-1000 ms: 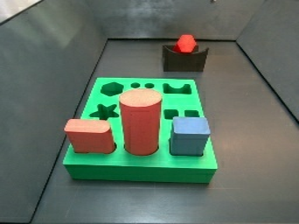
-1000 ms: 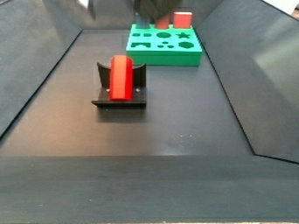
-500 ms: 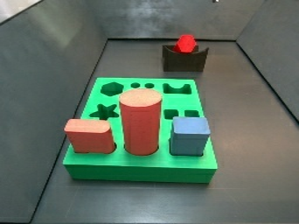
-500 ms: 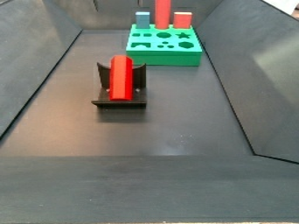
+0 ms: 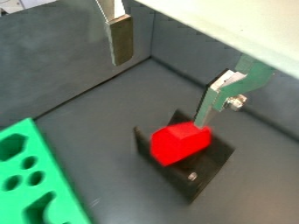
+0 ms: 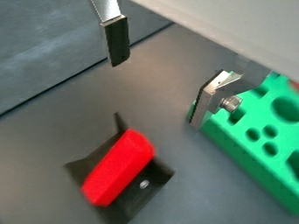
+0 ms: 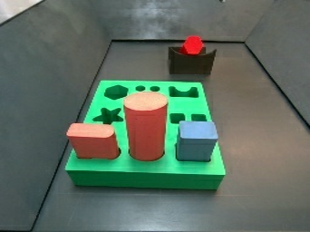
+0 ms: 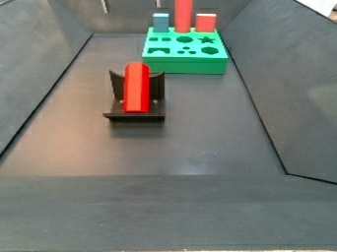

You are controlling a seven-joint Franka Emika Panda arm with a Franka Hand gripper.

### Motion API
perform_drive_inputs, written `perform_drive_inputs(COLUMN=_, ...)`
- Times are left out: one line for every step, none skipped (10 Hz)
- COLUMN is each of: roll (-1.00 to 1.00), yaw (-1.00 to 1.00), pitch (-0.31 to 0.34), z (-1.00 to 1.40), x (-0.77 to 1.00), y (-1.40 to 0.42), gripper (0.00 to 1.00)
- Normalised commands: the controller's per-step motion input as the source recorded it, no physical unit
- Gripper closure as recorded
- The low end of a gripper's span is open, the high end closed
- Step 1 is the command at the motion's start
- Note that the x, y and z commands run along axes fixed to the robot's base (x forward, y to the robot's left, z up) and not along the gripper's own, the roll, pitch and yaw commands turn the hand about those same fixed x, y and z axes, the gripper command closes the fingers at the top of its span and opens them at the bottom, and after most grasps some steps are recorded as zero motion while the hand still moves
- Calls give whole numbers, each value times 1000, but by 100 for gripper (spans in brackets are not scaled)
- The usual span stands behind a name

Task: Pick up the hexagon object. Move up. Place the hexagon object on the fixture. Regrasp the hexagon object. Move to above the board. Insert the hexagon object.
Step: Regrasp the hexagon object.

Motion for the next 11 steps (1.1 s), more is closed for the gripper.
perform_drive_inputs(roll=1000, yaw=14, pitch=5, z=7, x=-14, y=-17, gripper=0)
perform_drive_inputs(roll=1000, yaw=16, pitch=10, z=13, x=-7, y=-19, gripper=0)
perform_drive_inputs(roll=1000, yaw=18, pitch=13, z=5, x=5, y=-20, gripper=0)
perform_drive_inputs(roll=1000, yaw=21, pitch=18, z=-9, x=16, y=-22, gripper=0)
perform_drive_inputs(roll=1000, yaw=24, pitch=29, z=-10, x=32, y=-22, gripper=0)
perform_drive_inputs(roll=1000, yaw=28, pitch=39, z=-7, x=43, y=-24, gripper=0)
perform_drive_inputs(roll=1000, yaw=35, pitch=55, z=-17, x=62, y=-29, gripper=0)
perform_drive_inputs(roll=1000, yaw=39, pitch=66, z=-19, x=70, y=-30, gripper=0)
perform_drive_inputs(roll=1000, yaw=52, pitch=93, z=-16, x=84, y=-34, gripper=0)
perform_drive_inputs(roll=1000, yaw=66, pitch=117, z=-14, x=91, y=-37, gripper=0)
perform_drive_inputs(roll=1000, yaw=97, pitch=153, z=-19, x=101, y=-41, gripper=0)
